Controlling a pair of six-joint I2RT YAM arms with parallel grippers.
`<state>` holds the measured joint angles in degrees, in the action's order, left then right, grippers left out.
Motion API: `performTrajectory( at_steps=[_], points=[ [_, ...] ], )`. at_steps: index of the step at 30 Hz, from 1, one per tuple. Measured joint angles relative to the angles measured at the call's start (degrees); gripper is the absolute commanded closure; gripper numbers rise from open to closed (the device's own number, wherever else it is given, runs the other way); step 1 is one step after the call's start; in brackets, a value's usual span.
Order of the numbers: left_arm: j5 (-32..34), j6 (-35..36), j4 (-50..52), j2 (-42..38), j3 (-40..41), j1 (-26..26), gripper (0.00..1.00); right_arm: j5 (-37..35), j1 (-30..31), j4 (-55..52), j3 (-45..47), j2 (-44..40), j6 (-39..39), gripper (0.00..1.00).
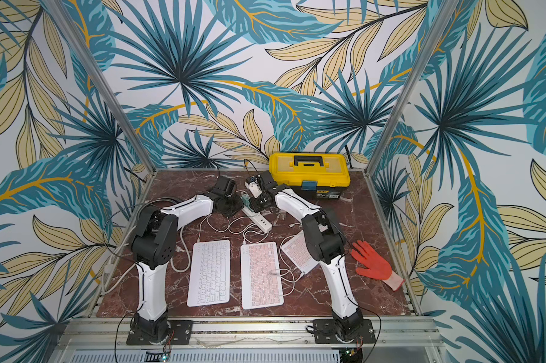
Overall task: Unplug the wireless keyboard
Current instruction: Remove the plug from the socket.
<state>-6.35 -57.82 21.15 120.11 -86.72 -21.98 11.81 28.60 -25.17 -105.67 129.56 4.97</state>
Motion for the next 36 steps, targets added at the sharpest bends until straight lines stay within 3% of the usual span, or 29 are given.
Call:
performTrajectory(
  at_steps=[9,15,20,24,32,36],
  points=[
    [0.6,-3.5,-3.0,1.9,-0.2,0.1,0.65,-0.9,0.4,0.1,0.0,0.0,0.0,0.74],
    [0.3,-5.2,-3.8,2.1,-0.2,0.1,0.72,-1.0,0.5,0.3,0.0,0.0,-0.4,0.74],
    [-0.8,-6.5,-5.8,1.9,1.2,-0.1,0.74,-1.8,1.0,0.3,0.0,0.0,-0.4,0.61],
    [-1.1,-7.6,-7.9,1.6,2.8,-0.1,0.74,-3.2,2.1,-0.2,-0.1,0.2,-0.5,0.58],
    [-1.2,-8.5,-10.0,1.2,4.2,-0.1,0.74,-4.3,2.2,-0.5,-0.1,1.1,-0.7,0.6],
    [-1.3,-8.5,-10.3,1.2,4.3,-0.1,0.74,-5.3,2.3,-1.2,-0.6,2.2,-0.5,0.66]
  ],
)
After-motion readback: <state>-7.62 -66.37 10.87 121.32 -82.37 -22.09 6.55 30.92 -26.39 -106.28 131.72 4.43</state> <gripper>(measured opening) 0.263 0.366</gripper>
